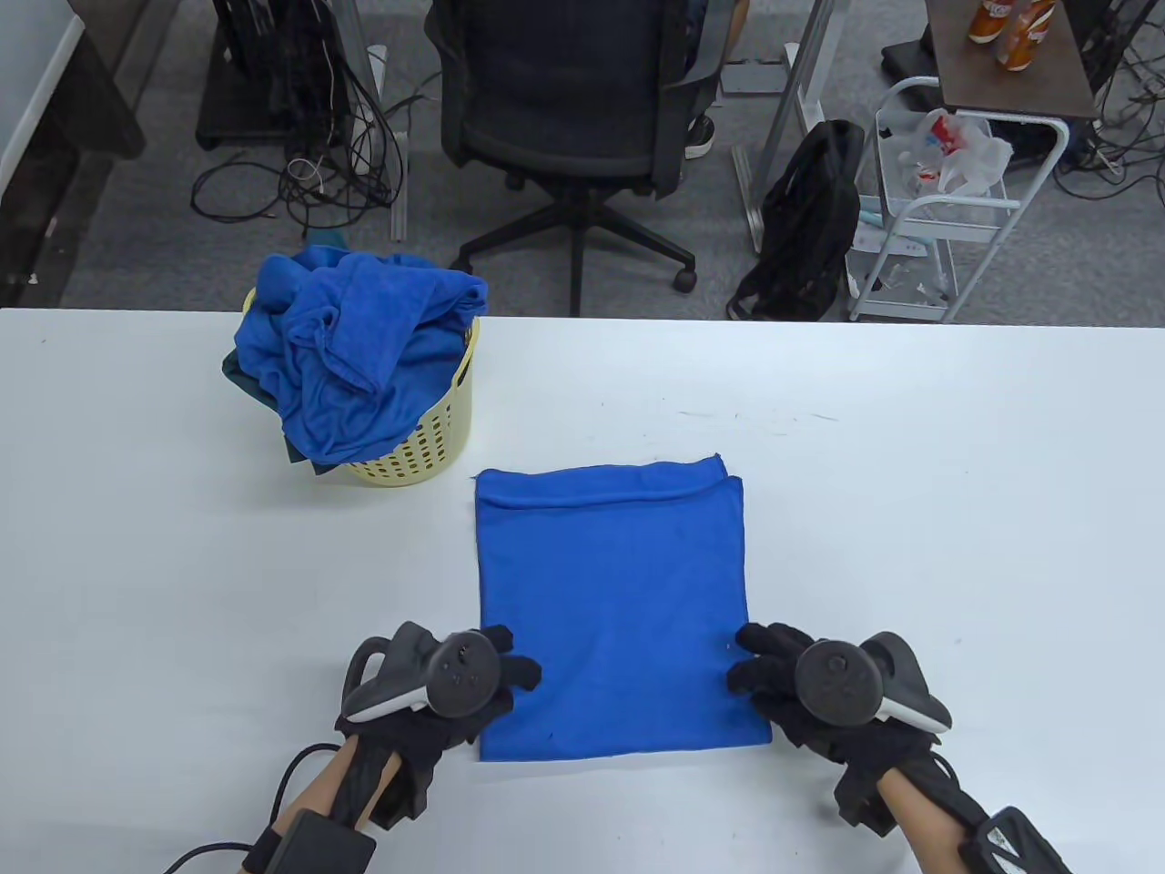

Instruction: Fold and stack clothes and towels from laundry basket

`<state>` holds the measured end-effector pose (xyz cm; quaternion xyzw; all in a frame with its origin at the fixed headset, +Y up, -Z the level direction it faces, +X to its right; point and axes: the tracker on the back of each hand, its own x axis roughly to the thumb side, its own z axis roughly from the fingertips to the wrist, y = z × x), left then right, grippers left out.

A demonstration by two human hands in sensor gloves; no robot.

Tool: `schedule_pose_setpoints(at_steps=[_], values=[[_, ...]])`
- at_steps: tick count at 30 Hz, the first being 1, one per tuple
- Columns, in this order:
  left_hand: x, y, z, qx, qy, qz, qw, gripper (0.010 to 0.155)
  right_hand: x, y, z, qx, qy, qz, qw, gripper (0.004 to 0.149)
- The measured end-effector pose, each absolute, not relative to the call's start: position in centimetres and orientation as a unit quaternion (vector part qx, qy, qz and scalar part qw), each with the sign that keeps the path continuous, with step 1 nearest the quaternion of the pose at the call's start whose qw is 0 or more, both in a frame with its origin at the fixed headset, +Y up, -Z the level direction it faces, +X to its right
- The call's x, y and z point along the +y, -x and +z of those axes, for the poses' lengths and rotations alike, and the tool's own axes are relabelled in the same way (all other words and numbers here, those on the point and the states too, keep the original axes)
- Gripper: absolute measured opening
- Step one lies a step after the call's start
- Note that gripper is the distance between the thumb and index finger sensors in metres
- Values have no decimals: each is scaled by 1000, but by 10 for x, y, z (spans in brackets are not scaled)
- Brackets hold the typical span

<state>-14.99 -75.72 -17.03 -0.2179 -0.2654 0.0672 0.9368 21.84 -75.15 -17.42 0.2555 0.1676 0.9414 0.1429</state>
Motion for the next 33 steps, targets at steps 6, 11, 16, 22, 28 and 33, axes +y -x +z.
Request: schedule_pose_setpoints(at_steps=[6,11,16,22,28,33], values=[[-777,157,-151,-270,229,-4,935,71,-770,-230,-161,178,-239,949,104,62],[-784,154,-148,-264,228,-20,937,80,-776,-231,-159,172,-243,950,95,64],[-785,151,-148,-254,193,-17,948,71,-784,-228,-156,137,-250,956,73,60],[-785,154,-148,-238,144,-8,960,52,-784,-228,-155,109,-252,959,77,42],[-785,161,-151,-245,162,21,956,46,-784,-232,-156,119,-255,955,98,39],[-780,168,-152,-256,182,56,948,45,-779,-237,-158,152,-273,942,123,40]])
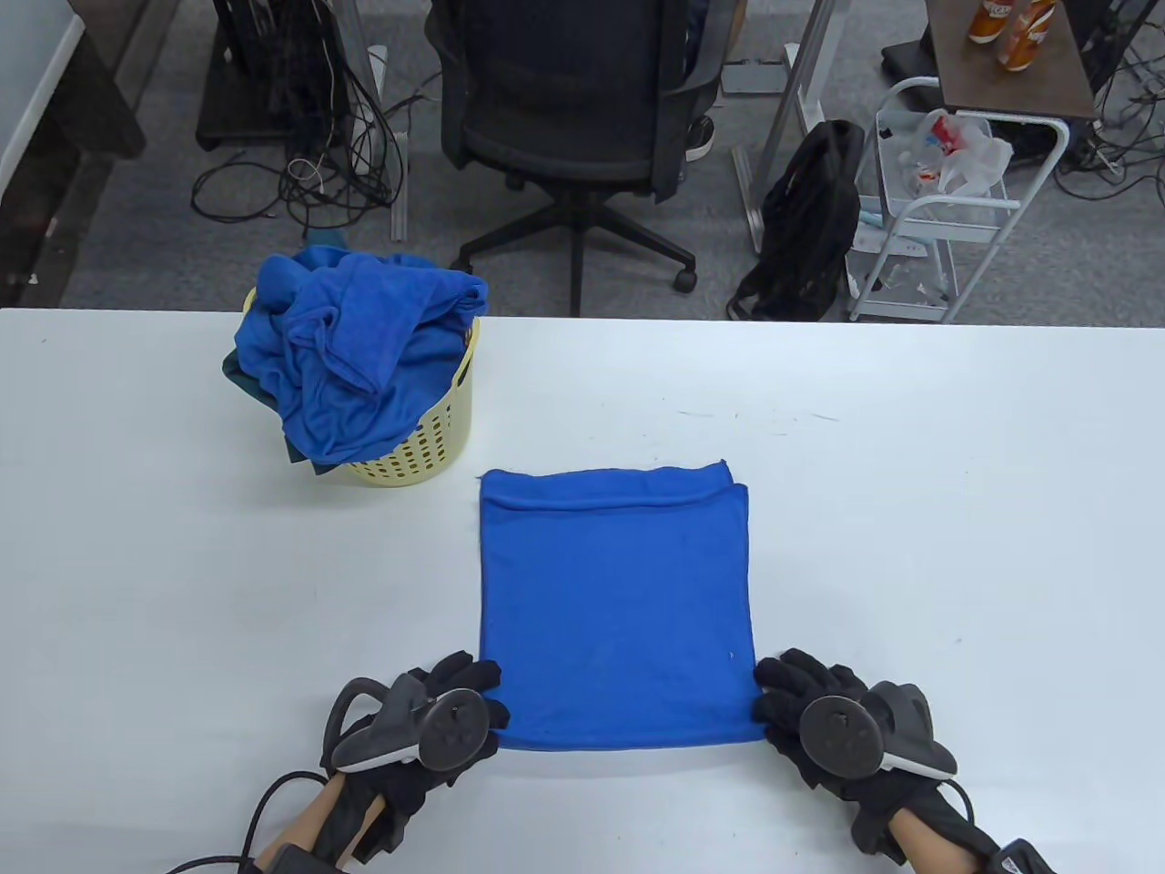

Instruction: Fold and stack clothes and towels from laundry basket

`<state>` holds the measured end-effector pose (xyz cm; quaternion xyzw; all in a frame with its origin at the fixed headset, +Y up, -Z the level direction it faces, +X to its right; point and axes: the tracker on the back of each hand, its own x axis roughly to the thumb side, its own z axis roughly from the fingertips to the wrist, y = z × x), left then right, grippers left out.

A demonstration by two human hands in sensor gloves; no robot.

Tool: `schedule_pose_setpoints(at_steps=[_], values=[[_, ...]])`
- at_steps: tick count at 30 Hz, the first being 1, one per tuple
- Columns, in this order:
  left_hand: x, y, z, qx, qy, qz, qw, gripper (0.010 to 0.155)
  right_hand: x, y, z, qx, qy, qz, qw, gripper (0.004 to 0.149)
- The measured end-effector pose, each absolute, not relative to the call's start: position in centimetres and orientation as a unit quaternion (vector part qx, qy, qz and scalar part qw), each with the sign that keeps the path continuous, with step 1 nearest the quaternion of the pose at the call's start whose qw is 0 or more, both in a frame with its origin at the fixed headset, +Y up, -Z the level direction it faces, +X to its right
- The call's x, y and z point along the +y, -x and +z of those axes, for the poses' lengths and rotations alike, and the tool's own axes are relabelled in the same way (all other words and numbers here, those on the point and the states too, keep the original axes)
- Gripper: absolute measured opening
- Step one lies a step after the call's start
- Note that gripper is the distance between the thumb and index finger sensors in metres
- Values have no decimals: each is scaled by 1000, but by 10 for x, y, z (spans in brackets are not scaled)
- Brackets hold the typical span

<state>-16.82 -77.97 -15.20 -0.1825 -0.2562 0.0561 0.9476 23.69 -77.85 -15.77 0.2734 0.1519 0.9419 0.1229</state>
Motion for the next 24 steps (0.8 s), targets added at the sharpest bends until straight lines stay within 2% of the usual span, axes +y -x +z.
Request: schedule_pose_setpoints(at_steps=[7,12,15,17,20,22,24], values=[[-776,179,-159,-284,270,148,908,46,-771,-254,-163,238,-277,887,284,40],[-756,191,-156,-310,353,311,826,46,-757,-262,-162,329,-302,810,380,40],[-732,198,-149,-339,329,369,801,46,-735,-265,-156,291,-338,791,419,40],[-713,201,-146,-332,288,359,823,46,-717,-265,-153,257,-341,804,414,40],[-692,200,-160,-259,210,267,904,46,-697,-258,-164,201,-296,876,323,40],[-690,193,-180,-214,202,207,933,47,-692,-248,-182,177,-261,915,251,40],[-695,184,-205,-177,215,163,947,47,-694,-236,-206,182,-232,938,182,40]])
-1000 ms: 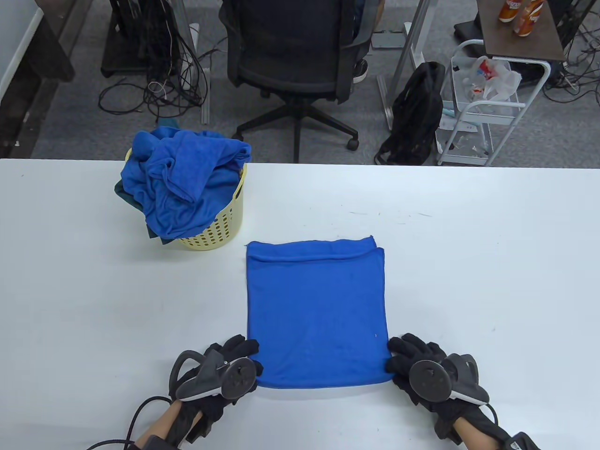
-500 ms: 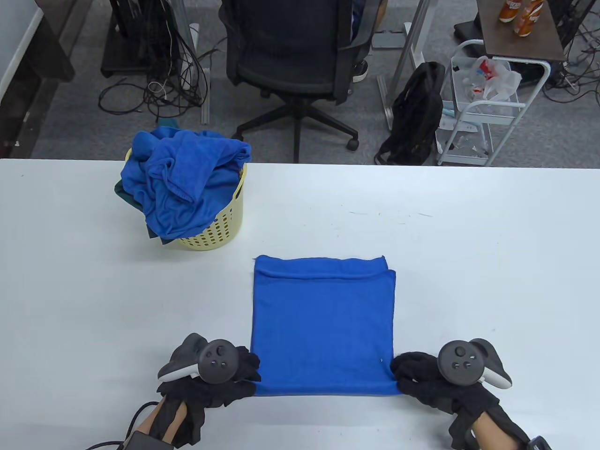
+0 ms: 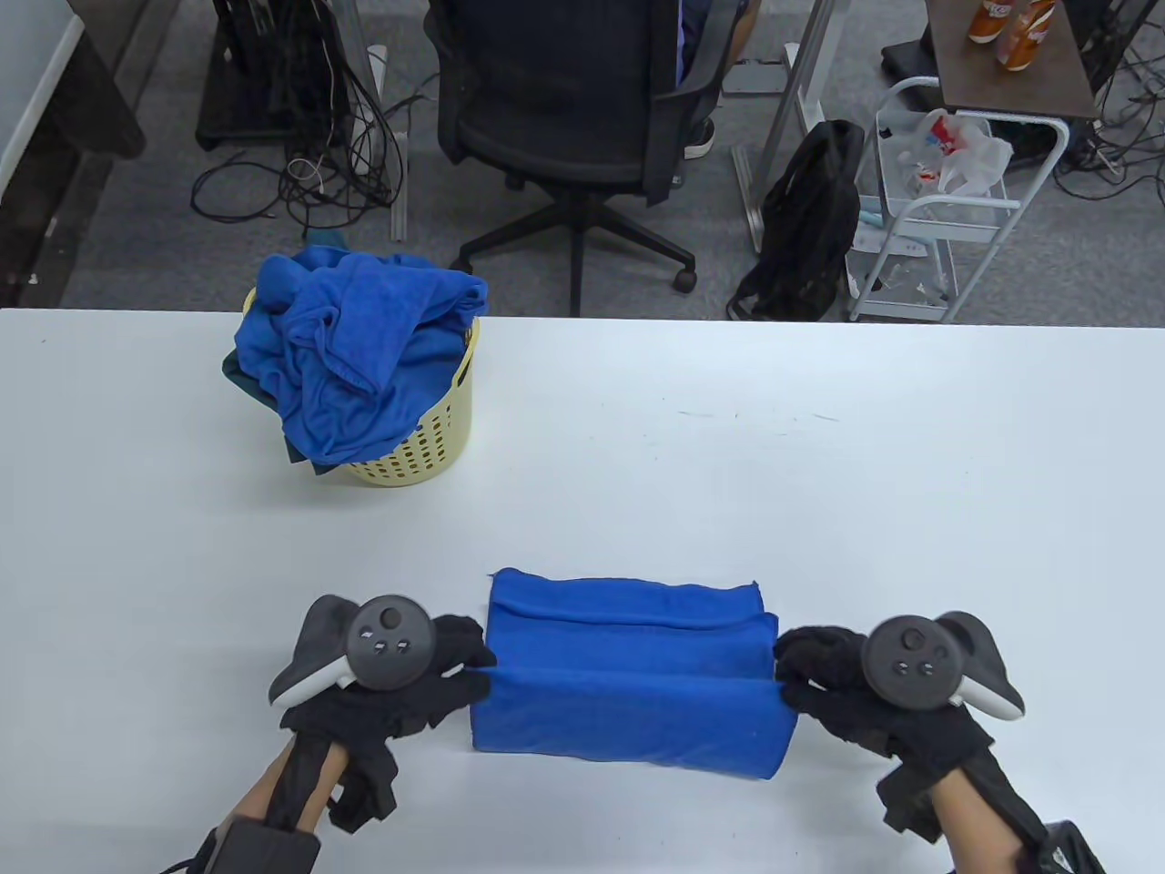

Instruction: Fold and stack clothes and towels from laundry basket

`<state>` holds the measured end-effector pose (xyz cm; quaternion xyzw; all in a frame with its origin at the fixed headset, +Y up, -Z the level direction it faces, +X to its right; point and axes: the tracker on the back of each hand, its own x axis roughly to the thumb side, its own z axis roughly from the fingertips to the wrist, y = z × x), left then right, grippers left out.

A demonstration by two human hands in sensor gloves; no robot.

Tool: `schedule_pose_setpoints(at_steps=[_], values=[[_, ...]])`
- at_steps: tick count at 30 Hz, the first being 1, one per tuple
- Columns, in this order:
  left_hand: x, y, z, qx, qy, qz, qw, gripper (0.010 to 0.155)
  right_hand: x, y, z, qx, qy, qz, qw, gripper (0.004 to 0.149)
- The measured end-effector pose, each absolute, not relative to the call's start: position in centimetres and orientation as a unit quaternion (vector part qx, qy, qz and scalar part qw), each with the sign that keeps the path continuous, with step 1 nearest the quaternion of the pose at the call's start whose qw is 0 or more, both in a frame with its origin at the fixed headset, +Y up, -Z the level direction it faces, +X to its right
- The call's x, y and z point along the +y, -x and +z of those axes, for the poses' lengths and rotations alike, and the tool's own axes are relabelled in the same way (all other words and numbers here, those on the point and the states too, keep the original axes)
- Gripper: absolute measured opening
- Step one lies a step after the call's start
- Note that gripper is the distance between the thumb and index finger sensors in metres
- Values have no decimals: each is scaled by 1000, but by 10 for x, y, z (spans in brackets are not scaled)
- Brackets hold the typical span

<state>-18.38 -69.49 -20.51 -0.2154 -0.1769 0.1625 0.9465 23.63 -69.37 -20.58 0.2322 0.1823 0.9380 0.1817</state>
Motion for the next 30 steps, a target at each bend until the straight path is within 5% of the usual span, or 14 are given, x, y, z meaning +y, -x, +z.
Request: schedule_pose_setpoints(at_steps=[5,10,23,27,30], values=[[-729,163,-272,-107,218,94,965,46,-724,-213,-276,207,-154,962,85,40],[-759,155,-297,-74,230,33,970,46,-747,-202,-301,197,-123,972,39,40],[-778,153,-295,-50,135,-37,989,63,-775,-191,-296,107,-125,986,-19,40],[-775,166,-280,-45,130,-5,990,66,-768,-199,-279,84,-83,992,-37,65],[-759,180,-251,-53,86,64,993,72,-751,-212,-255,33,-44,998,16,65]])
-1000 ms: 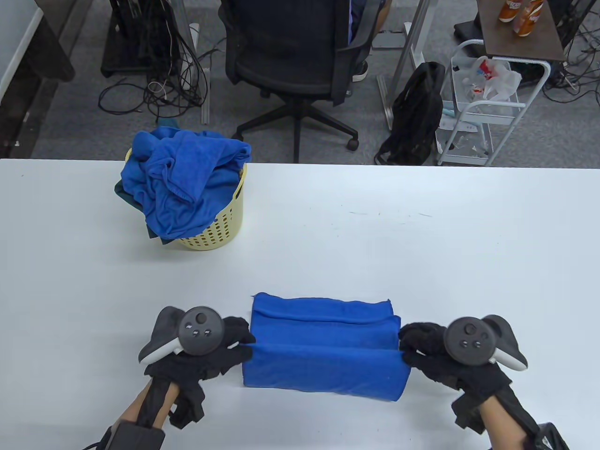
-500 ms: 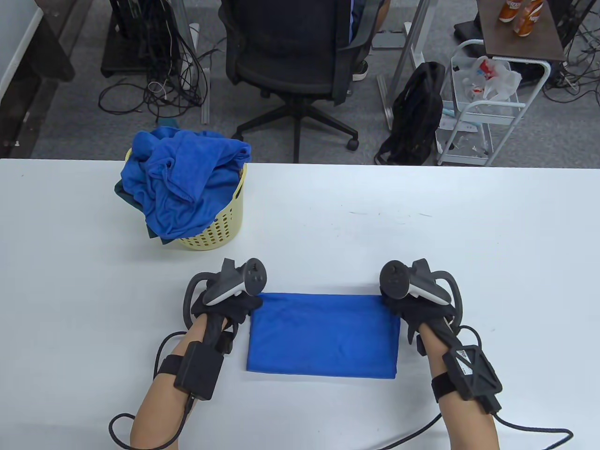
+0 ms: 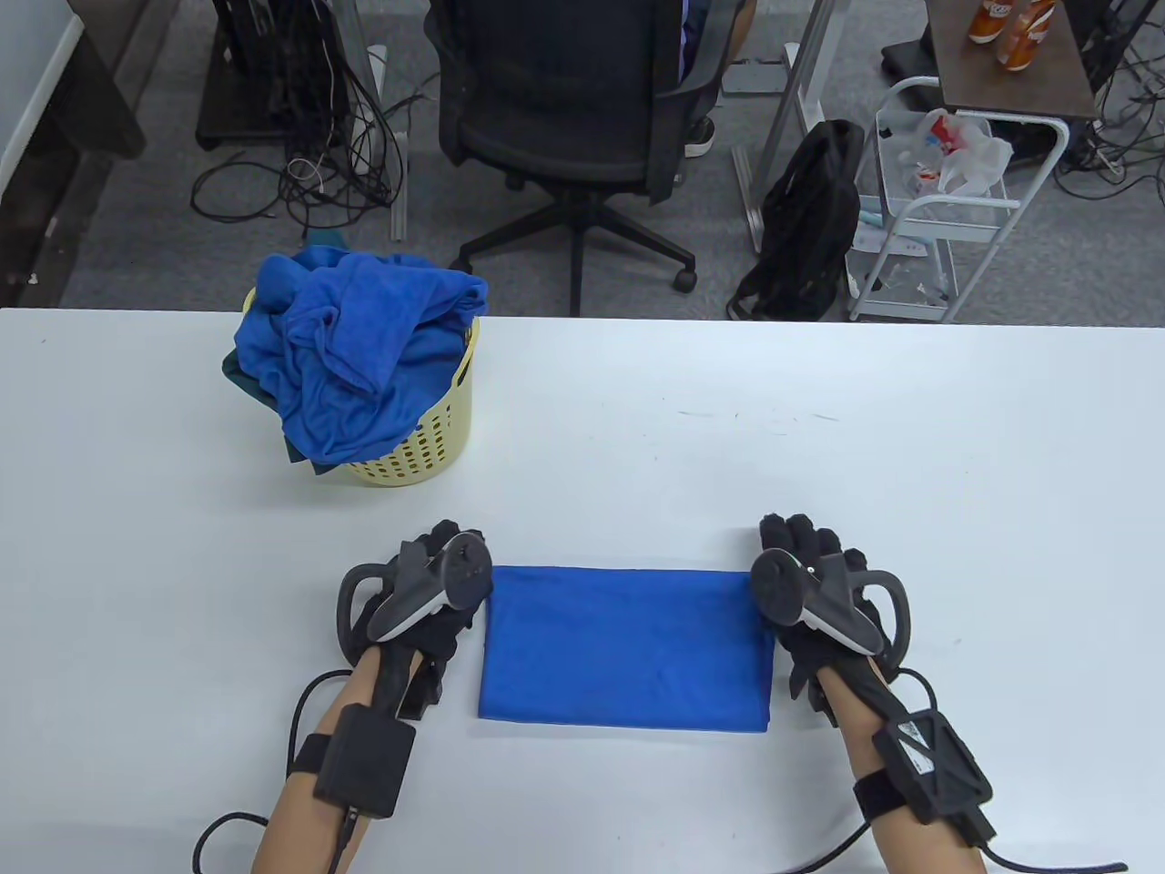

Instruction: Fold and stack clothes and towels from laundry basket

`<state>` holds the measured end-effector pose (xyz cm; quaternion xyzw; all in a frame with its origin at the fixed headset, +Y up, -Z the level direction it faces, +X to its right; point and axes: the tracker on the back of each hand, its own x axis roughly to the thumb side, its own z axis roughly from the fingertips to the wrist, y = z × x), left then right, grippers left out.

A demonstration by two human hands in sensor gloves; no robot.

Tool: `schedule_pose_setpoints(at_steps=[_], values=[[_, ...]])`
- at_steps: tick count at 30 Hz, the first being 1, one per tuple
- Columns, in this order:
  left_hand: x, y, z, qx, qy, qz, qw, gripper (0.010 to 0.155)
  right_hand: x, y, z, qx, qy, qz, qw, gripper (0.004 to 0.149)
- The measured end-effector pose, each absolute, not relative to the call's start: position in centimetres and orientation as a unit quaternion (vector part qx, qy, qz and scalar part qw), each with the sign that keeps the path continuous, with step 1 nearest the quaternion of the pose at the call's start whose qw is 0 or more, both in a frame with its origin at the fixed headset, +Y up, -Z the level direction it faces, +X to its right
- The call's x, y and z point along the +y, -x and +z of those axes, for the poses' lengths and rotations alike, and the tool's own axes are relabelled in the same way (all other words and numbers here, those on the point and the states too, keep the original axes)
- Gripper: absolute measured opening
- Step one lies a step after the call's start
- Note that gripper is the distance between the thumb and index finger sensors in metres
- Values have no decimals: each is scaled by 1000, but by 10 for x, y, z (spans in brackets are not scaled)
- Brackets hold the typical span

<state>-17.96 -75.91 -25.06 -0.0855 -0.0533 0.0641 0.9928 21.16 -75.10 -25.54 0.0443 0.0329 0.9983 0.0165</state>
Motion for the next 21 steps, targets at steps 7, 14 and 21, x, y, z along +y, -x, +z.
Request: schedule_pose_setpoints(at_steps=[7,14,21], values=[[-706,211,-190,-50,6,115,992,74,-746,-207,-225,231,56,970,59,82],[-705,239,-164,-18,-29,170,985,75,-772,-180,-232,275,116,955,1,95],[-715,251,-163,-6,-29,183,983,75,-773,-157,-231,180,89,976,81,49]])
